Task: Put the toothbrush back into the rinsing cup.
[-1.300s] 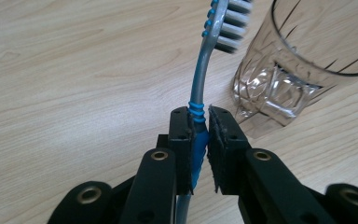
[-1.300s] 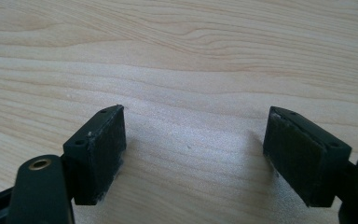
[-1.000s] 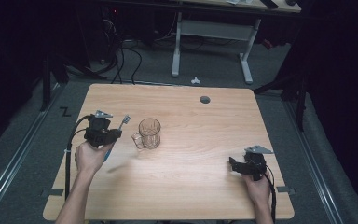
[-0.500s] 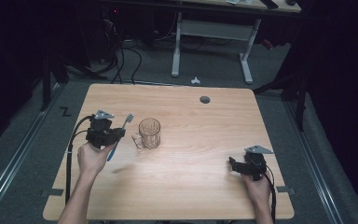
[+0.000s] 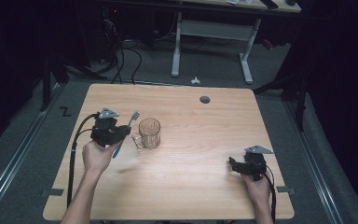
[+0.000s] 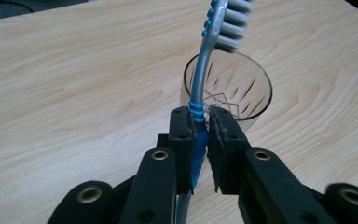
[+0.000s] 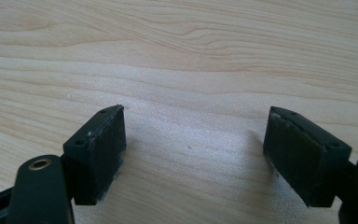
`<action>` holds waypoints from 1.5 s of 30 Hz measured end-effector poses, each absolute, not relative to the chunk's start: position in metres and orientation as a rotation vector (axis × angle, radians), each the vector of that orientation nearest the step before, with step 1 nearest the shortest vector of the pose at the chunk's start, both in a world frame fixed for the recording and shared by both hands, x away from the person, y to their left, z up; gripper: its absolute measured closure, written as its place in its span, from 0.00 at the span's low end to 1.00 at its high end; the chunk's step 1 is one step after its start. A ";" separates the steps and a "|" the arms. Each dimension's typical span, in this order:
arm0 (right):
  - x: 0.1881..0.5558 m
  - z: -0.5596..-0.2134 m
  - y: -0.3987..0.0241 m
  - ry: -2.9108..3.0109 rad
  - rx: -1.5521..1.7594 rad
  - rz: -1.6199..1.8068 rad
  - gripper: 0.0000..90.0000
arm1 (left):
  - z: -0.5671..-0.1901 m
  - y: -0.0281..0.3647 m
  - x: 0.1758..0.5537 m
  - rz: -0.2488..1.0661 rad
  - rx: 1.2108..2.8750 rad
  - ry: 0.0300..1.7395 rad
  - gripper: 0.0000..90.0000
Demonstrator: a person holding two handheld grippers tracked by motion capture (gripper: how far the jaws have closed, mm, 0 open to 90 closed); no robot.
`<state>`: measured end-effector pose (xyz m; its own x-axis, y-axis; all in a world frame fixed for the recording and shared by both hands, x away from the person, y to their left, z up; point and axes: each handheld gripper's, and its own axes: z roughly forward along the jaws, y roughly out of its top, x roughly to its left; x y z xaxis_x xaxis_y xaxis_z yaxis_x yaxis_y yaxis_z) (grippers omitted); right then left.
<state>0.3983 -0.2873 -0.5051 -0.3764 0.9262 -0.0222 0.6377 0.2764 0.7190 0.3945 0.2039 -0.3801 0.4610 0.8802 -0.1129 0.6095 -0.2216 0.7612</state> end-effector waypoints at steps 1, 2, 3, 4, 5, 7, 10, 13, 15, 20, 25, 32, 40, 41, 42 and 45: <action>0.398 -0.505 -0.287 2.111 1.407 0.877 0.24 | -0.379 0.203 0.395 0.439 1.936 1.236 0.89; 0.398 -0.505 -0.287 2.112 1.407 0.877 0.24 | -0.379 0.202 0.395 0.439 1.936 1.232 0.89; 0.398 -0.505 -0.287 2.112 1.407 0.877 0.24 | -0.378 0.200 0.395 0.442 1.936 1.229 0.89; 0.398 -0.505 -0.287 2.112 1.407 0.877 0.24 | -0.377 0.199 0.395 0.441 1.937 1.224 0.89; 0.398 -0.505 -0.287 2.112 1.407 0.877 0.24 | -0.376 0.198 0.396 0.443 1.938 1.221 0.89; 0.398 -0.505 -0.287 2.111 1.407 0.877 0.24 | -0.375 0.197 0.397 0.445 1.936 1.216 0.89; 0.398 -0.505 -0.287 2.111 1.407 0.878 0.24 | -0.374 0.195 0.398 0.448 1.930 1.206 0.89; 0.398 -0.505 -0.287 2.111 1.407 0.878 0.24 | -0.372 0.193 0.398 0.451 1.922 1.200 0.89; 0.398 -0.505 -0.287 2.112 1.407 0.877 0.24 | -0.370 0.191 0.398 0.453 1.920 1.194 0.89; 0.398 -0.505 -0.287 2.111 1.407 0.878 0.24 | -0.367 0.186 0.400 0.463 1.920 1.177 0.89; 0.398 -0.505 -0.287 2.112 1.406 0.878 0.24 | -0.362 0.183 0.402 0.472 1.911 1.159 0.89; 0.398 -0.505 -0.287 2.115 1.403 0.878 0.24 | -0.360 0.179 0.409 0.454 1.909 1.151 0.89; 0.398 -0.505 -0.287 2.115 1.403 0.878 0.24 | -0.359 0.174 0.413 0.469 1.896 1.132 0.89; 0.398 -0.505 -0.287 2.115 1.403 0.878 0.24 | -0.359 0.173 0.414 0.466 1.892 1.130 0.89; 0.398 -0.505 -0.287 2.115 1.402 0.878 0.24 | -0.358 0.173 0.415 0.459 1.882 1.128 0.89; 0.398 -0.505 -0.287 2.115 1.402 0.878 0.24 | -0.357 0.173 0.418 0.458 1.868 1.129 0.89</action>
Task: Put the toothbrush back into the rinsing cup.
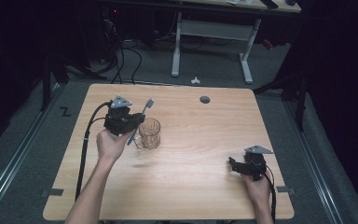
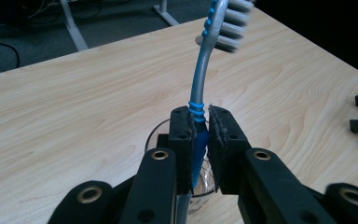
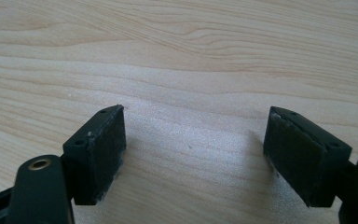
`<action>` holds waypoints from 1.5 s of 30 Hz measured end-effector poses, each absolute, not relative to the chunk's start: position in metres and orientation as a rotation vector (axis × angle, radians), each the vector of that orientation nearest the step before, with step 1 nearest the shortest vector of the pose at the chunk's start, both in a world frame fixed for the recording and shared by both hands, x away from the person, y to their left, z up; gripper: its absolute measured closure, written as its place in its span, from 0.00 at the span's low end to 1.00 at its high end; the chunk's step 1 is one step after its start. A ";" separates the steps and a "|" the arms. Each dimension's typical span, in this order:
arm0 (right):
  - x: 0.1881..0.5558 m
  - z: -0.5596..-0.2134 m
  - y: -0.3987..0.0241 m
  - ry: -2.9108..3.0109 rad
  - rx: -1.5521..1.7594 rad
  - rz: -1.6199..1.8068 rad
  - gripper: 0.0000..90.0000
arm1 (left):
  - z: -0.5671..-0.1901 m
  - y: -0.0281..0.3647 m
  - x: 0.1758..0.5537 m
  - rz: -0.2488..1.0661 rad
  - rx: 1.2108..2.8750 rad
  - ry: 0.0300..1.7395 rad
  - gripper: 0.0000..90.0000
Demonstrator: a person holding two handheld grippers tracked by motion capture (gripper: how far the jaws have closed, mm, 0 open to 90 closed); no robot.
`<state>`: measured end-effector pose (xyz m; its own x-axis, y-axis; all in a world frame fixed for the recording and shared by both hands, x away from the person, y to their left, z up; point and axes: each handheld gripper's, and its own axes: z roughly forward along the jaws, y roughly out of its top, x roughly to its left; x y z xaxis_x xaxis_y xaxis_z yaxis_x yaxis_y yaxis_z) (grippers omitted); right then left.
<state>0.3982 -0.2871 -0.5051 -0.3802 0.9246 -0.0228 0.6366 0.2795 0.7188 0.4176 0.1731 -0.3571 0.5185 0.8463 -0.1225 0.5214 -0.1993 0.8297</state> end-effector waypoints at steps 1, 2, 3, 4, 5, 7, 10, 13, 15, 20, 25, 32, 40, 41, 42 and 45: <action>0.398 -0.505 -0.287 2.115 1.402 0.878 0.24 | -0.356 0.173 0.419 0.458 1.860 1.126 0.89; 0.398 -0.505 -0.287 2.115 1.403 0.878 0.24 | -0.356 0.173 0.419 0.461 1.856 1.126 0.89; 0.398 -0.505 -0.287 2.115 1.403 0.878 0.24 | -0.355 0.173 0.419 0.463 1.850 1.123 0.89; 0.398 -0.505 -0.287 2.115 1.403 0.878 0.24 | -0.354 0.173 0.419 0.464 1.853 1.119 0.89; 0.398 -0.505 -0.287 2.115 1.403 0.878 0.24 | -0.354 0.173 0.419 0.463 1.842 1.116 0.89; 0.398 -0.505 -0.287 2.115 1.401 0.878 0.24 | -0.354 0.173 0.420 0.461 1.828 1.116 0.89; 0.398 -0.505 -0.287 2.115 1.402 0.878 0.24 | -0.356 0.174 0.423 0.459 1.821 1.118 0.89; 0.398 -0.505 -0.287 2.115 1.402 0.878 0.24 | -0.357 0.174 0.425 0.459 1.819 1.120 0.89; 0.398 -0.505 -0.287 2.115 1.402 0.878 0.24 | -0.358 0.173 0.426 0.460 1.814 1.119 0.89; 0.398 -0.505 -0.287 2.115 1.402 0.878 0.24 | -0.358 0.173 0.428 0.464 1.806 1.111 0.89; 0.398 -0.505 -0.287 2.115 1.405 0.879 0.24 | -0.356 0.170 0.430 0.477 1.814 1.102 0.89; 0.398 -0.505 -0.287 2.114 1.406 0.879 0.24 | -0.355 0.165 0.435 0.473 1.802 1.089 0.89; 0.398 -0.505 -0.287 2.114 1.407 0.880 0.24 | -0.359 0.165 0.440 0.459 1.787 1.089 0.89; 0.398 -0.505 -0.287 2.114 1.407 0.880 0.24 | -0.359 0.165 0.441 0.456 1.784 1.090 0.89; 0.398 -0.505 -0.287 2.115 1.406 0.879 0.24 | -0.360 0.166 0.441 0.454 1.781 1.091 0.89; 0.398 -0.505 -0.287 2.114 1.407 0.880 0.24 | -0.361 0.166 0.441 0.451 1.785 1.093 0.89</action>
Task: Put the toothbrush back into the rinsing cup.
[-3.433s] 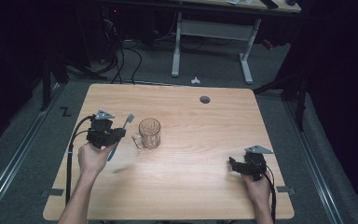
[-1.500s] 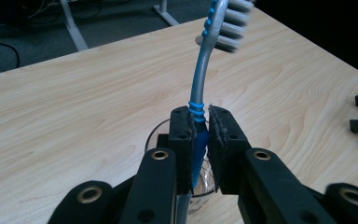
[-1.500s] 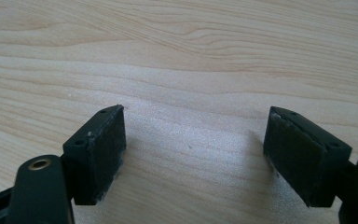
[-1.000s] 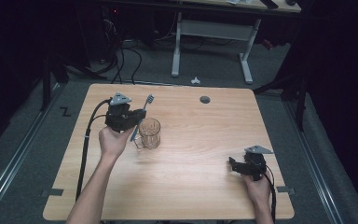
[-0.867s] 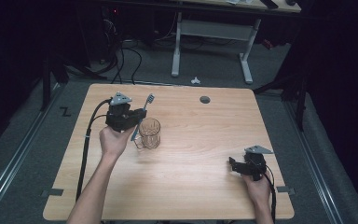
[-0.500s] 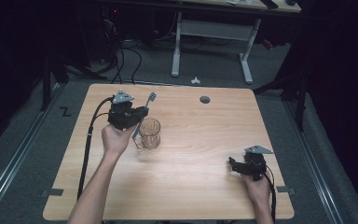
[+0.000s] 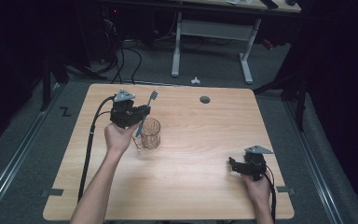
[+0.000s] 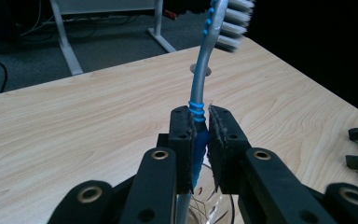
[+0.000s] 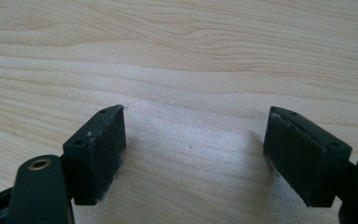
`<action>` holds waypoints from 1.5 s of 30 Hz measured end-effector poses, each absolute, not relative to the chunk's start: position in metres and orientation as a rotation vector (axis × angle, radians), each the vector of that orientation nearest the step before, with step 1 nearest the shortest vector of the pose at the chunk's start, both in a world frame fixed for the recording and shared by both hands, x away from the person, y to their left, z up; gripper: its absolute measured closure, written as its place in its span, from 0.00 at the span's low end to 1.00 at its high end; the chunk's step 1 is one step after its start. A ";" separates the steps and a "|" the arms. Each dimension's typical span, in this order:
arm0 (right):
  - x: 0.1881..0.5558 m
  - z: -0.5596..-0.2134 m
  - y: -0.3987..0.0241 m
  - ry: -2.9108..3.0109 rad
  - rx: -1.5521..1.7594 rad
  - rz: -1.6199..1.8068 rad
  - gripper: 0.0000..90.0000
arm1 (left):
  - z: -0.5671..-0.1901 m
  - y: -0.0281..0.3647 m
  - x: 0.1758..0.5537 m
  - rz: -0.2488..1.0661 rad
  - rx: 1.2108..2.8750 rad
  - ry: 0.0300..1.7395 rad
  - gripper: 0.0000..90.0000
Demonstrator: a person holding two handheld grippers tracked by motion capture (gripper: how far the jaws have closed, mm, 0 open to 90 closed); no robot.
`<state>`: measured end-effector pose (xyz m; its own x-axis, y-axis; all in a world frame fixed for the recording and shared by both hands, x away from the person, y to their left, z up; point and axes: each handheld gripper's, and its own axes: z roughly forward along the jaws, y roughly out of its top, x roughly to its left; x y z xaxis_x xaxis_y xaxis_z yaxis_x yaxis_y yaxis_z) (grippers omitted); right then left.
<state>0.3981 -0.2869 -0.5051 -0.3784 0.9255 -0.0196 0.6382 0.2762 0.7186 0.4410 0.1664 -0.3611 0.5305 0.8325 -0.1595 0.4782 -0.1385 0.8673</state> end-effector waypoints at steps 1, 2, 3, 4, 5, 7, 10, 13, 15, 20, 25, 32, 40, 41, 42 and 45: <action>0.398 -0.505 -0.287 2.114 1.406 0.880 0.24 | -0.362 0.167 0.441 0.449 1.784 1.094 0.89; 0.398 -0.505 -0.287 2.114 1.406 0.880 0.24 | -0.362 0.167 0.441 0.449 1.782 1.097 0.89; 0.398 -0.505 -0.287 2.115 1.406 0.880 0.24 | -0.363 0.168 0.441 0.447 1.783 1.099 0.89; 0.398 -0.505 -0.287 2.114 1.406 0.880 0.24 | -0.364 0.168 0.441 0.446 1.782 1.101 0.89; 0.398 -0.505 -0.287 2.115 1.406 0.879 0.24 | -0.364 0.169 0.441 0.444 1.780 1.102 0.89; 0.398 -0.505 -0.287 2.115 1.405 0.879 0.24 | -0.365 0.170 0.441 0.438 1.773 1.102 0.89; 0.398 -0.505 -0.287 2.115 1.406 0.880 0.24 | -0.365 0.170 0.441 0.440 1.774 1.100 0.89; 0.398 -0.505 -0.287 2.114 1.406 0.880 0.24 | -0.365 0.171 0.441 0.442 1.776 1.102 0.89; 0.398 -0.505 -0.287 2.114 1.407 0.880 0.24 | -0.365 0.172 0.440 0.441 1.775 1.103 0.89; 0.398 -0.505 -0.287 2.114 1.406 0.880 0.24 | -0.365 0.174 0.438 0.440 1.780 1.104 0.88; 0.398 -0.505 -0.287 2.115 1.406 0.880 0.24 | -0.365 0.175 0.436 0.446 1.788 1.102 0.88; 0.398 -0.505 -0.287 2.115 1.406 0.880 0.24 | -0.364 0.175 0.435 0.447 1.803 1.102 0.88; 0.398 -0.505 -0.287 2.115 1.406 0.880 0.24 | -0.364 0.177 0.433 0.448 1.814 1.105 0.88; 0.398 -0.505 -0.287 2.115 1.406 0.880 0.24 | -0.365 0.177 0.433 0.448 1.814 1.107 0.88; 0.398 -0.505 -0.287 2.115 1.406 0.880 0.24 | -0.365 0.178 0.432 0.449 1.814 1.108 0.88; 0.398 -0.505 -0.287 2.114 1.406 0.880 0.24 | -0.366 0.180 0.431 0.447 1.814 1.116 0.88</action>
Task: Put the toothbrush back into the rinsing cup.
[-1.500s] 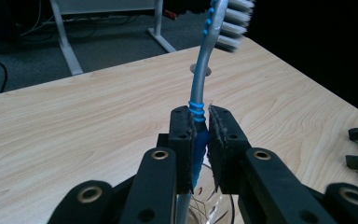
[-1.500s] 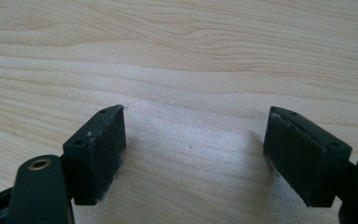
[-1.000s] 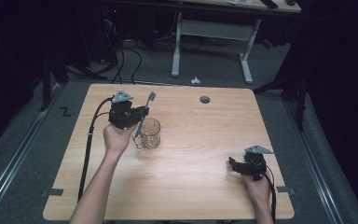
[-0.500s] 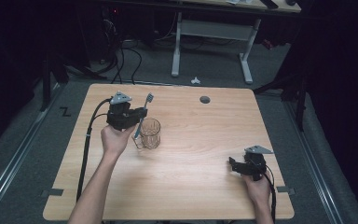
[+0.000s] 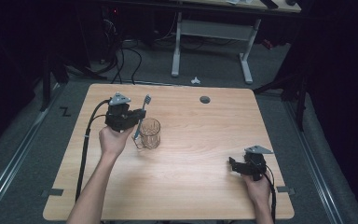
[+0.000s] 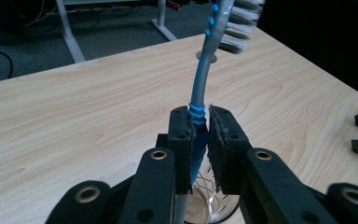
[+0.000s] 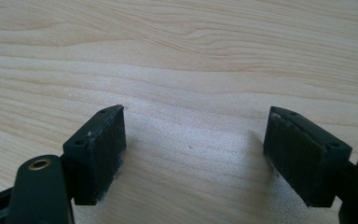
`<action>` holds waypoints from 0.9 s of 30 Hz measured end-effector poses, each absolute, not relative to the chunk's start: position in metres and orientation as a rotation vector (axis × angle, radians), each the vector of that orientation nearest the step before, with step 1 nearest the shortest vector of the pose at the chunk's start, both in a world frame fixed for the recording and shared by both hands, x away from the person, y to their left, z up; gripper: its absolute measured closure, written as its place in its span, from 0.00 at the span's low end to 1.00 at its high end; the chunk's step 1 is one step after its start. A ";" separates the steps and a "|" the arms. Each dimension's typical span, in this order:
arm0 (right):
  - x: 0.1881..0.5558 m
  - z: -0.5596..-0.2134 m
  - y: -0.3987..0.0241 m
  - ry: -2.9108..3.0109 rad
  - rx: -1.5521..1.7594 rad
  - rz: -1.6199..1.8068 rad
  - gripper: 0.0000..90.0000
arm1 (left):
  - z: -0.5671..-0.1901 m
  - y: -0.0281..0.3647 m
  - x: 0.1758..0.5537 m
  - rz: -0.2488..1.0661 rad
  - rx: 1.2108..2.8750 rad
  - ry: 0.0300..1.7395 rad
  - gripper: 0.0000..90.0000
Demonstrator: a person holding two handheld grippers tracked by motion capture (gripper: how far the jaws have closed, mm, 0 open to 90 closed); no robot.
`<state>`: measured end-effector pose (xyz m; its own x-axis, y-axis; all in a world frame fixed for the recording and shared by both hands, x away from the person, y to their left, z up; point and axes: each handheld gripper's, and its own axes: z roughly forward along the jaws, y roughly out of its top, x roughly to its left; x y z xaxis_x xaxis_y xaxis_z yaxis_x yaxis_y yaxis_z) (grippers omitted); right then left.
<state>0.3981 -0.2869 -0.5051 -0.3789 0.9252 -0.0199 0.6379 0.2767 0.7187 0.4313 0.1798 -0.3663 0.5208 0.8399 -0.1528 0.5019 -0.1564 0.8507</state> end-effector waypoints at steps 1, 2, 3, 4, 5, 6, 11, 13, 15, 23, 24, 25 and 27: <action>0.398 -0.505 -0.287 2.114 1.406 0.880 0.24 | -0.367 0.181 0.431 0.446 1.813 1.120 0.88; 0.398 -0.505 -0.287 2.114 1.406 0.880 0.24 | -0.367 0.182 0.431 0.445 1.811 1.120 0.88; 0.398 -0.505 -0.287 2.115 1.406 0.880 0.24 | -0.367 0.182 0.430 0.444 1.808 1.124 0.88; 0.398 -0.505 -0.287 2.115 1.406 0.880 0.24 | -0.367 0.183 0.430 0.444 1.805 1.125 0.88; 0.398 -0.505 -0.287 2.114 1.407 0.880 0.24 | -0.367 0.183 0.430 0.445 1.810 1.123 0.88; 0.398 -0.505 -0.287 2.115 1.406 0.880 0.24 | -0.367 0.184 0.429 0.444 1.810 1.123 0.88; 0.398 -0.505 -0.287 2.115 1.404 0.880 0.24 | -0.368 0.185 0.427 0.445 1.810 1.125 0.88; 0.398 -0.505 -0.287 2.114 1.407 0.880 0.24 | -0.369 0.186 0.427 0.443 1.810 1.129 0.88; 0.398 -0.505 -0.287 2.115 1.406 0.880 0.24 | -0.370 0.187 0.426 0.445 1.812 1.131 0.88; 0.398 -0.505 -0.287 2.115 1.406 0.880 0.24 | -0.372 0.189 0.424 0.450 1.815 1.134 0.88; 0.398 -0.505 -0.287 2.115 1.406 0.880 0.24 | -0.372 0.189 0.423 0.449 1.814 1.135 0.88; 0.398 -0.505 -0.287 2.114 1.406 0.880 0.24 | -0.373 0.190 0.423 0.448 1.815 1.136 0.88; 0.398 -0.505 -0.287 2.114 1.406 0.880 0.24 | -0.374 0.191 0.423 0.447 1.815 1.139 0.88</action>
<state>0.3981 -0.2869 -0.5051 -0.3789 0.9252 -0.0200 0.6379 0.2768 0.7187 0.4229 0.1907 -0.3737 0.5061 0.8482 -0.1563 0.5153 -0.1520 0.8434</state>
